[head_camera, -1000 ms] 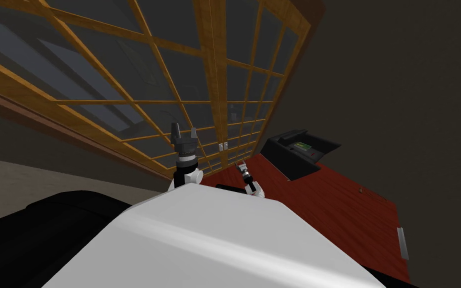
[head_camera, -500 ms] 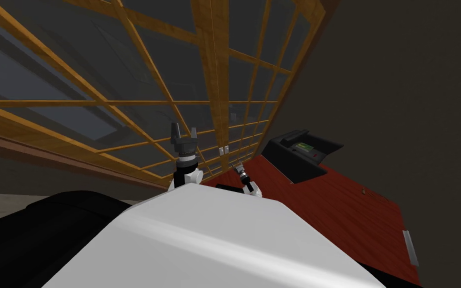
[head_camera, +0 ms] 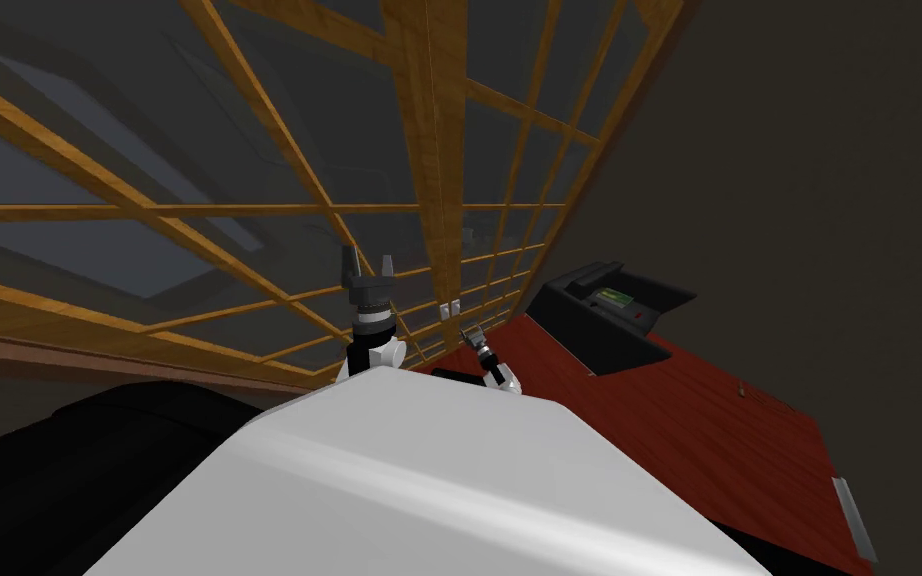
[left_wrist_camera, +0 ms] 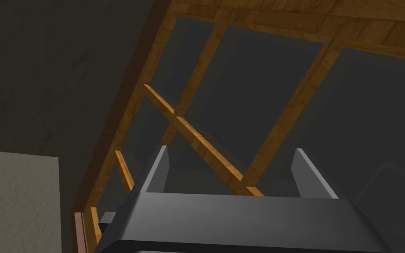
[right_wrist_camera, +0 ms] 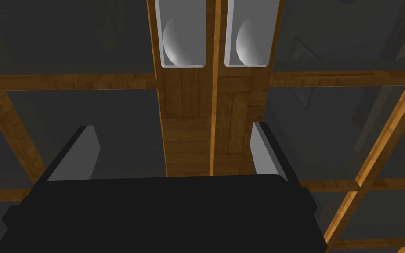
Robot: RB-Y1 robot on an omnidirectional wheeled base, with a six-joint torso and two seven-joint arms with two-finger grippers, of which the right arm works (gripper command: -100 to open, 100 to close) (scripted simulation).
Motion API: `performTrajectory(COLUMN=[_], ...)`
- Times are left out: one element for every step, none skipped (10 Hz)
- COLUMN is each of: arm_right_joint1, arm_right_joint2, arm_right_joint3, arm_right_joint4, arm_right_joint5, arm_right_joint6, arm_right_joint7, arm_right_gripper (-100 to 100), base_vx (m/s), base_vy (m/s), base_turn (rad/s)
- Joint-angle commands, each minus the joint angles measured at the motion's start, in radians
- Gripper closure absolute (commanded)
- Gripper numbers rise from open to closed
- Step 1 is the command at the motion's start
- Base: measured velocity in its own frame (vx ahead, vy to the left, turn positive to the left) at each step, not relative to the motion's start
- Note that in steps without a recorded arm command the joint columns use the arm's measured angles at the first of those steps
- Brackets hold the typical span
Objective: Pull the door open
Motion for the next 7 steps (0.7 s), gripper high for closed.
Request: performTrajectory(arm_right_joint1=[0.0, 0.003, 0.003, 0.005, 0.008, 0.01, 0.014], arm_right_joint2=[0.0, -0.006, -0.007, -0.011, -0.016, -0.019, -0.027], arm_right_joint3=[0.0, -0.003, -0.004, -0.005, -0.008, -0.01, -0.015], arm_right_joint4=[0.0, 0.003, 0.003, 0.004, 0.006, 0.007, 0.011], arm_right_joint5=[0.0, -0.002, -0.003, -0.004, -0.006, -0.007, -0.01], arm_right_joint6=[0.0, 0.0, 0.0, 0.001, 0.001, 0.002, 0.003], arm_right_joint7=[0.0, 0.002, 0.003, 0.004, 0.006, 0.007, 0.01], arm_right_gripper=[-100, -100, -100, -100, -100, -100, -100], base_vx=[0.073, -0.072, -0.157, -0.169, -0.193, -0.196, -0.182], base_vy=[0.031, -0.062, -0.095, -0.093, -0.101, -0.091, -0.096], base_turn=[-0.002, 0.013, 0.019, 0.013, 0.014, 0.021, 0.034])
